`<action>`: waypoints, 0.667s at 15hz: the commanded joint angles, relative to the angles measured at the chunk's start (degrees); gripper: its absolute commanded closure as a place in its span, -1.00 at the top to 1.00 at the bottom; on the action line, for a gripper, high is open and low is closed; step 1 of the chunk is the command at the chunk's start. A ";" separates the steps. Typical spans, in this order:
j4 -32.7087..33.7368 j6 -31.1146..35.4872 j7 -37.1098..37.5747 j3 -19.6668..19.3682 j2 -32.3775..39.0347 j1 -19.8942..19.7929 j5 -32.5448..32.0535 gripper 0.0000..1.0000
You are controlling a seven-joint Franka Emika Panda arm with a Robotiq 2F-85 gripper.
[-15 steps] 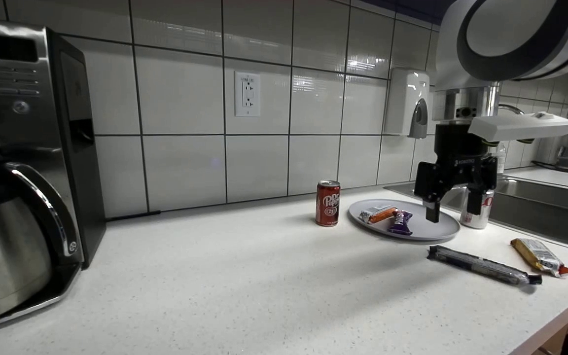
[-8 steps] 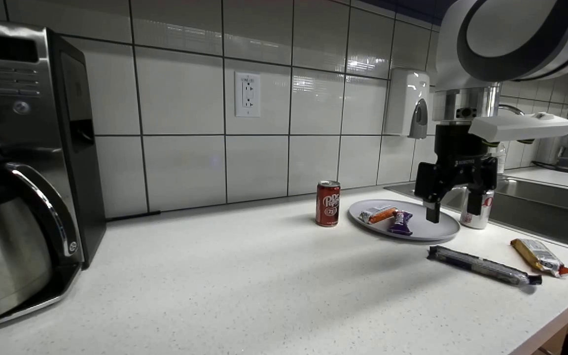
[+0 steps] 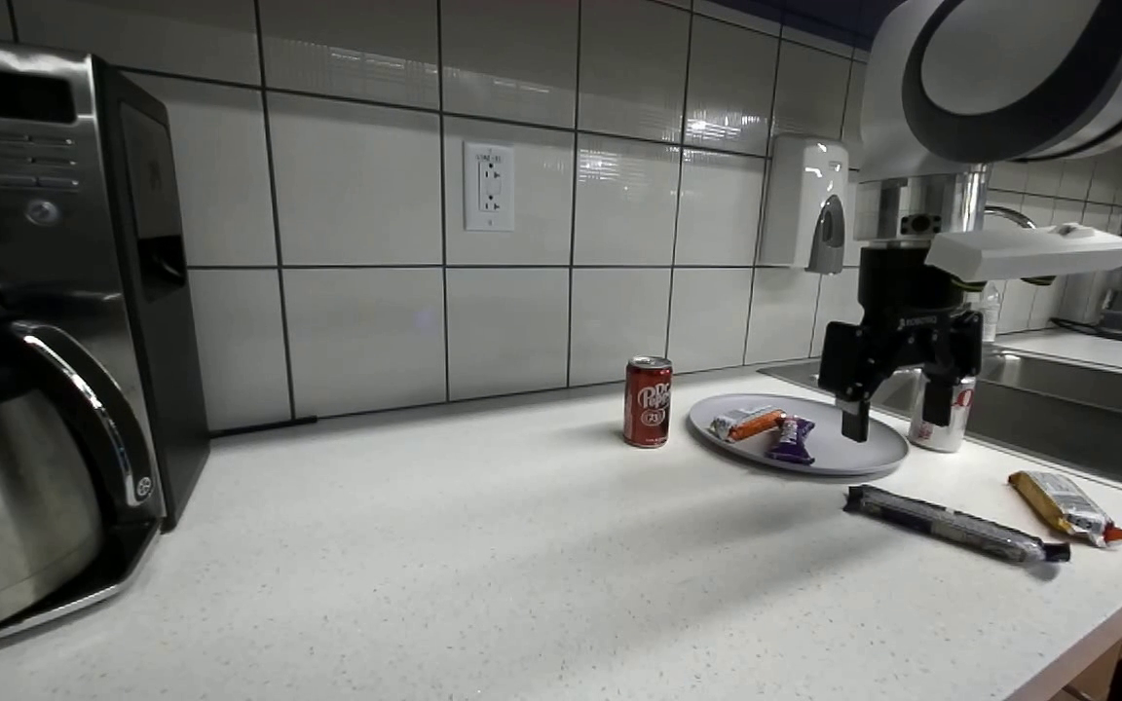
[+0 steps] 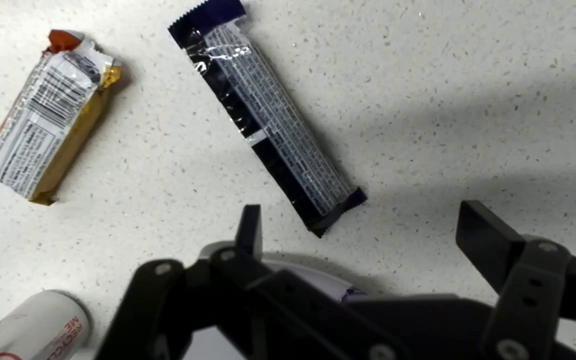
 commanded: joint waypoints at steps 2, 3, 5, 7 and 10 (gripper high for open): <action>-0.13 1.10 2.31 1.93 0.71 -1.63 -0.33 1.00; -0.24 1.51 1.88 1.92 0.81 -1.68 -0.69 1.00; -0.27 1.98 0.00 1.77 1.18 -1.76 -0.64 1.00; -0.28 2.48 -2.05 1.57 1.52 -1.85 -0.70 1.00; -0.26 2.88 -6.98 1.21 1.98 -2.08 -0.61 1.00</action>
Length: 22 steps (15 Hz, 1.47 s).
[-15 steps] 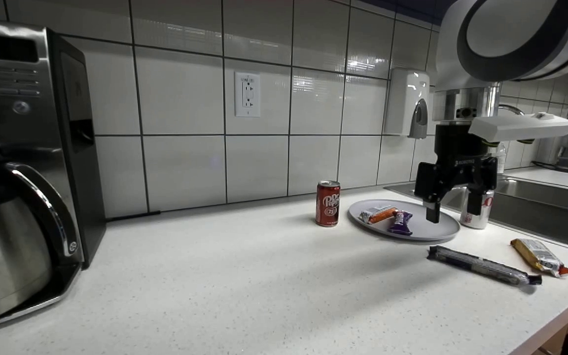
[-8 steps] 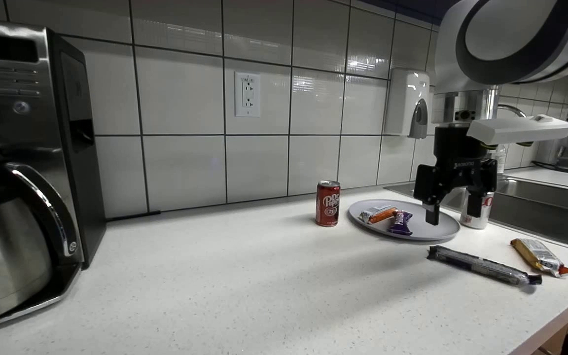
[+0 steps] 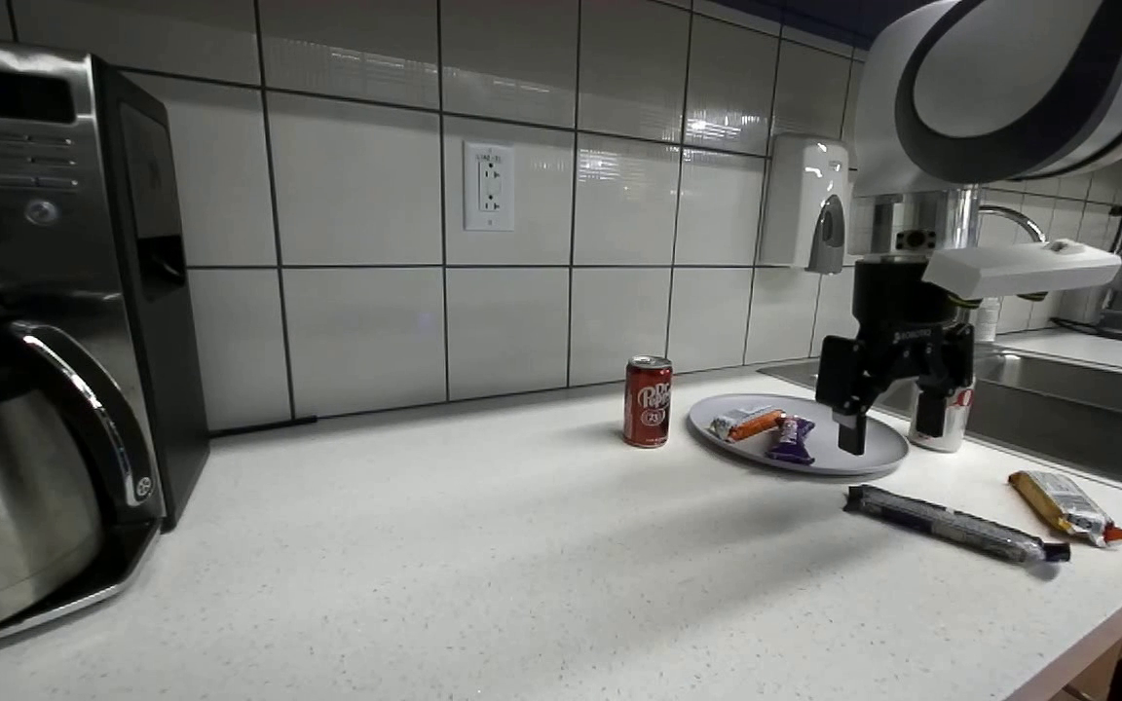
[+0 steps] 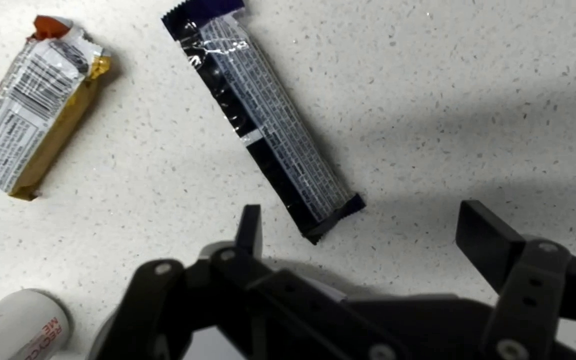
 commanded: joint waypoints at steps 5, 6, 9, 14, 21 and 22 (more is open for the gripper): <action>-0.10 2.33 -16.48 -0.11 1.23 -3.11 -0.18 1.00; -0.07 2.78 -18.59 -0.32 1.58 -3.48 -0.07 1.00; -0.30 4.08 -24.28 -0.83 2.62 -4.38 0.68 1.00; -0.27 5.29 -29.38 -0.90 4.95 -5.37 0.78 1.00; -0.13 5.98 -31.50 -0.52 7.79 -5.63 0.54 1.00; -0.11 6.13 -31.58 -0.50 8.12 -5.68 0.53 1.00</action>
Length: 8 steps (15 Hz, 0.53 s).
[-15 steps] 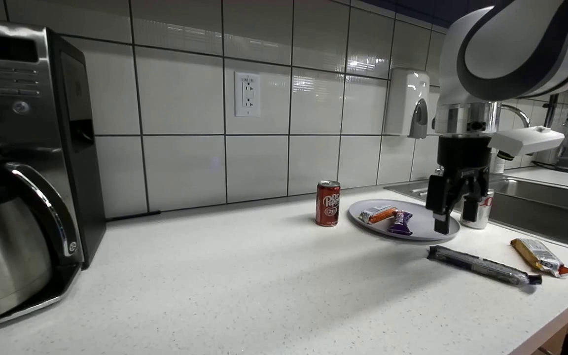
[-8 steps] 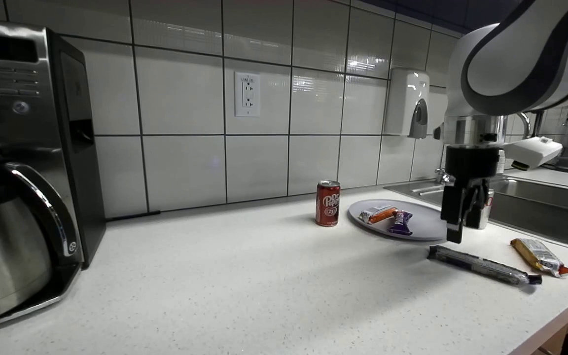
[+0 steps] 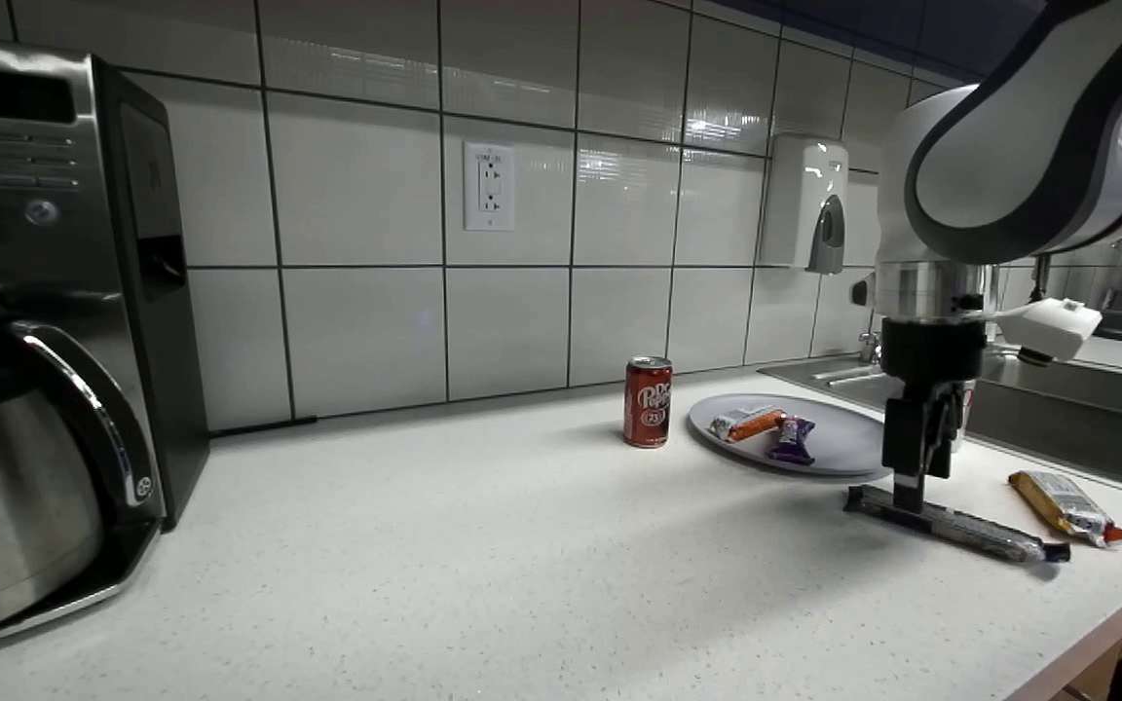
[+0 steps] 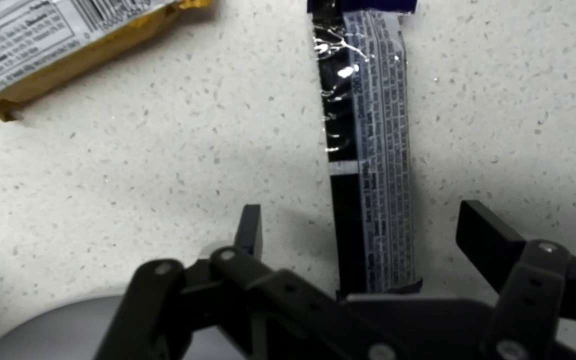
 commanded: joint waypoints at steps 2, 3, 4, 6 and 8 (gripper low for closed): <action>-0.05 1.47 -2.35 0.84 1.12 -1.45 0.41 1.00; -0.07 1.61 -2.35 0.85 1.30 -1.49 0.39 1.00; -0.08 1.75 -2.35 0.86 1.48 -1.52 0.35 1.00; -0.12 2.01 -2.36 0.89 1.69 -1.59 0.35 1.00; -0.15 2.26 -2.44 0.91 1.86 -1.65 0.42 0.73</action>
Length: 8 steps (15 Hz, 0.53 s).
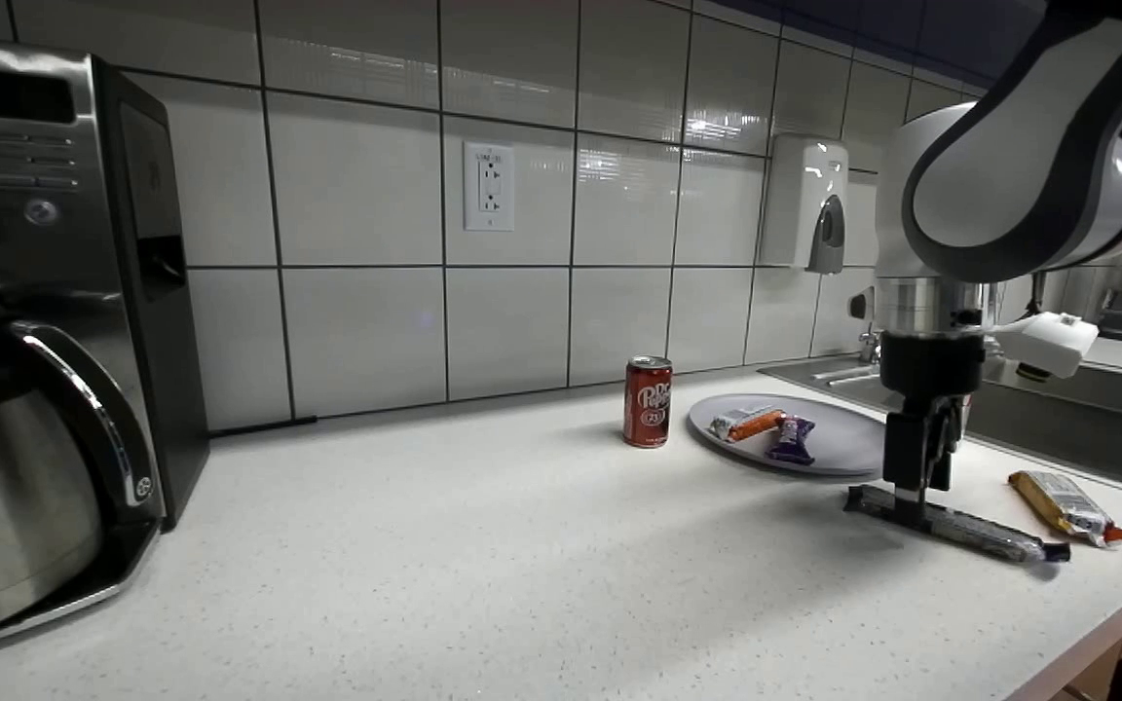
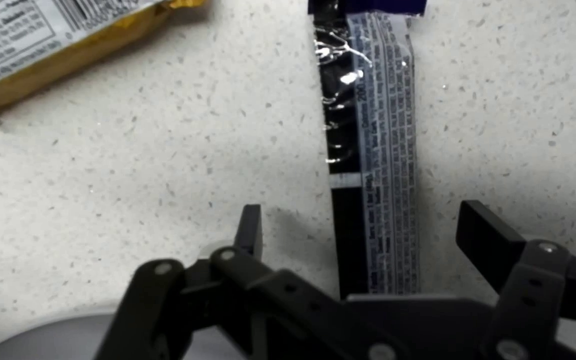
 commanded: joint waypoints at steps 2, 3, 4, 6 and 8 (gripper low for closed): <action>-0.19 1.11 -2.06 0.94 0.06 -1.64 0.53 0.31; -0.18 1.11 -2.08 0.95 0.06 -1.64 0.51 0.12; -0.17 1.13 -2.14 0.98 0.03 -1.64 0.53 -0.02; -0.16 1.18 -2.14 0.98 -0.02 -1.64 0.52 -0.33; -0.18 1.23 -2.19 0.96 -0.02 -1.67 0.55 -0.64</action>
